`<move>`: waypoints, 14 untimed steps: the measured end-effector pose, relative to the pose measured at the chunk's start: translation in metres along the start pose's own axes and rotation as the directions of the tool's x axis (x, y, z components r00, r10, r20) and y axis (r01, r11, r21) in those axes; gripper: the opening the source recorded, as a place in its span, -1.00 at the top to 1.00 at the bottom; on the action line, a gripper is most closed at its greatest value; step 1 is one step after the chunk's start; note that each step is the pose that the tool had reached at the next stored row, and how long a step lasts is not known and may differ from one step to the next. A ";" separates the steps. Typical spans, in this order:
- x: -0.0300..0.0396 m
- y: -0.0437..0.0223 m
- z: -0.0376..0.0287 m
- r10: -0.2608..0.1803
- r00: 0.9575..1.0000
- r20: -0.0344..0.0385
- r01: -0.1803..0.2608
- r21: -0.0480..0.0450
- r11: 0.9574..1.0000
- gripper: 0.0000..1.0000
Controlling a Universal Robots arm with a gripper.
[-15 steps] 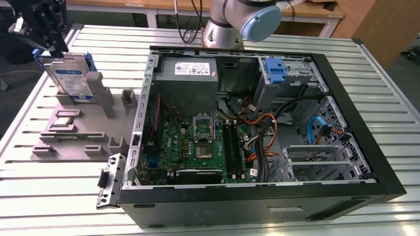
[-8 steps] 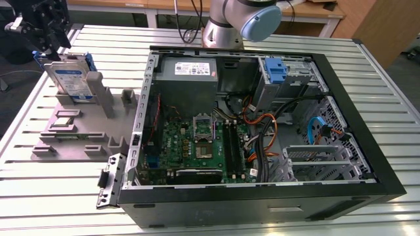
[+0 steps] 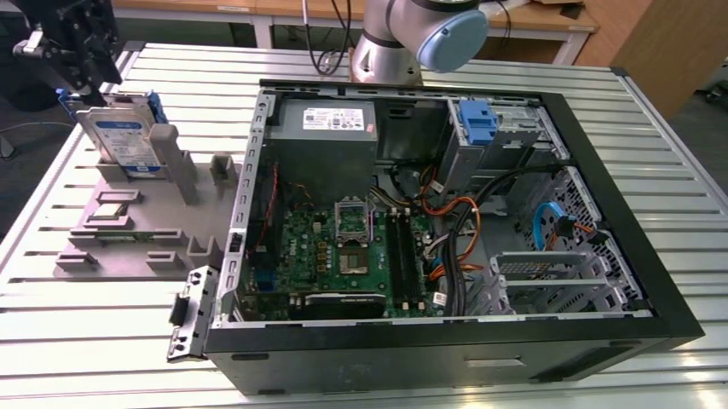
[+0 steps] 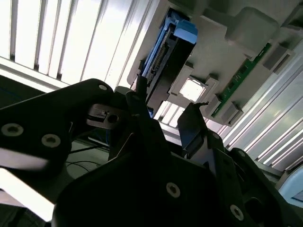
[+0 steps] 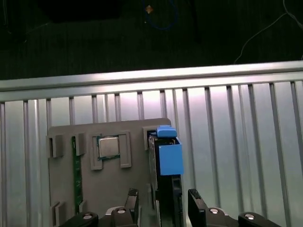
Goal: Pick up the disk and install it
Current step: 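Pick up the disk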
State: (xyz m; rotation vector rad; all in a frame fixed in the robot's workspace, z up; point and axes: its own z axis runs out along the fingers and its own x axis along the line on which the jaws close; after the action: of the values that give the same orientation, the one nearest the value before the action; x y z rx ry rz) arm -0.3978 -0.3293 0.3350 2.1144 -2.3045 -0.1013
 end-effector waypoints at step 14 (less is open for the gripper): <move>-0.0093 0.0006 0.0100 -0.103 0.995 -0.006 0.103 -0.001 0.995 -0.07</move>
State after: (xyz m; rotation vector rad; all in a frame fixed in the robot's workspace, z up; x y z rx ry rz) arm -0.3981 -0.3196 0.3254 2.2293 -2.1917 -0.0973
